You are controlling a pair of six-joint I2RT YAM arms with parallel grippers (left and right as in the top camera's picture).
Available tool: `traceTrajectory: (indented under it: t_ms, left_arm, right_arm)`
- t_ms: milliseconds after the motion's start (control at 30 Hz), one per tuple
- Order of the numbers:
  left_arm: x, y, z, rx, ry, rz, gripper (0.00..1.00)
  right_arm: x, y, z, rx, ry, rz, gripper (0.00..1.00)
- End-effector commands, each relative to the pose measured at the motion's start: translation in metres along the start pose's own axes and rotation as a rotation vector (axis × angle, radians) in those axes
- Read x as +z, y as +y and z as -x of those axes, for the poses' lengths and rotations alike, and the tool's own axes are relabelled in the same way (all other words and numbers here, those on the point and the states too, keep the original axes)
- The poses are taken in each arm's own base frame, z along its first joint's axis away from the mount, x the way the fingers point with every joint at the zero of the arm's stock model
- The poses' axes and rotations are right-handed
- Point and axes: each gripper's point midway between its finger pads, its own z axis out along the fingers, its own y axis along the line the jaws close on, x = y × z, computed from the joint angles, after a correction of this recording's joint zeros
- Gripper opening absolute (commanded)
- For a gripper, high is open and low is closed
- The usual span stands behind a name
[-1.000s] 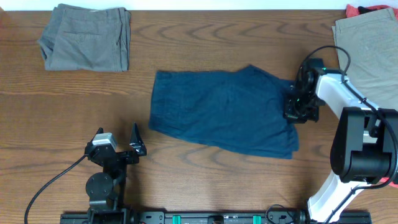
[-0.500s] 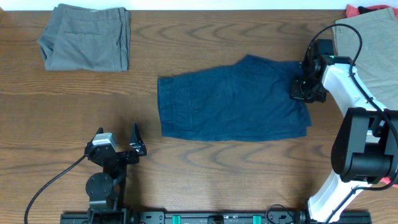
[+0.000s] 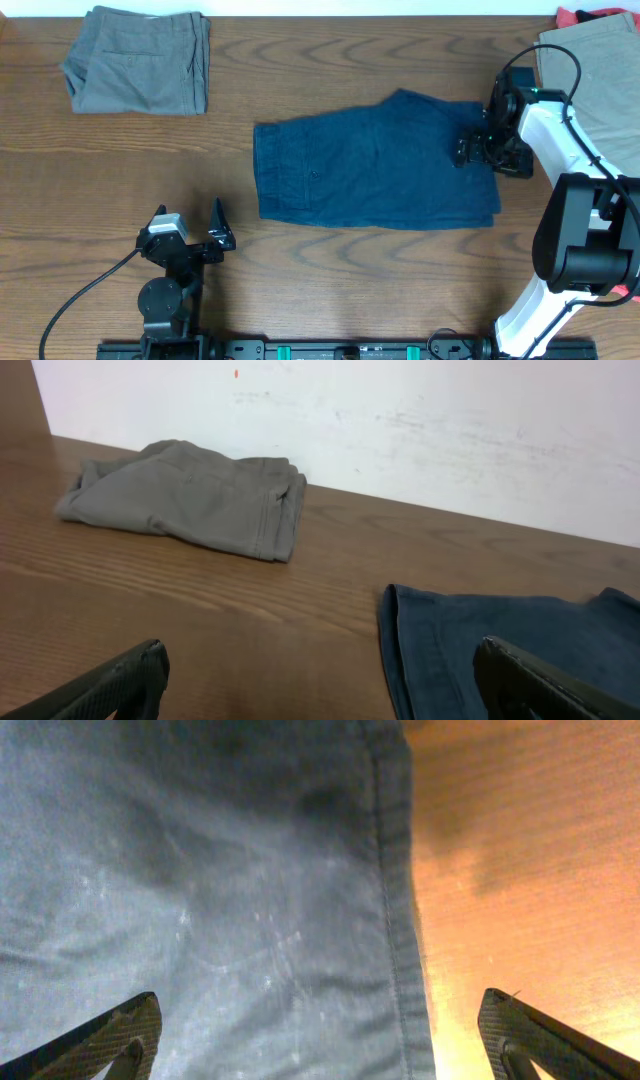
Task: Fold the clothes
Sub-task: 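Pull the shorts' right edge with the right gripper to straighten them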
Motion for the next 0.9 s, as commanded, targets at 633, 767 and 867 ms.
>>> traceTrajectory:
  t_ms: [633,767,867]
  left_arm:
    - [0.001,0.007,-0.015,0.006,0.038,0.028,0.98]
    - [0.001,0.007,-0.015,0.006,0.038,0.028,0.98]
    - [0.001,0.007,-0.015,0.006,0.038,0.028,0.98]
  right_arm:
    - [-0.095,-0.109,0.054,0.325,-0.163,-0.006,0.99]
    - [-0.095,-0.113,0.054,0.333,-0.163,-0.007,0.99]
    - [-0.095,-0.113,0.054,0.333,-0.163,-0.007,0.99]
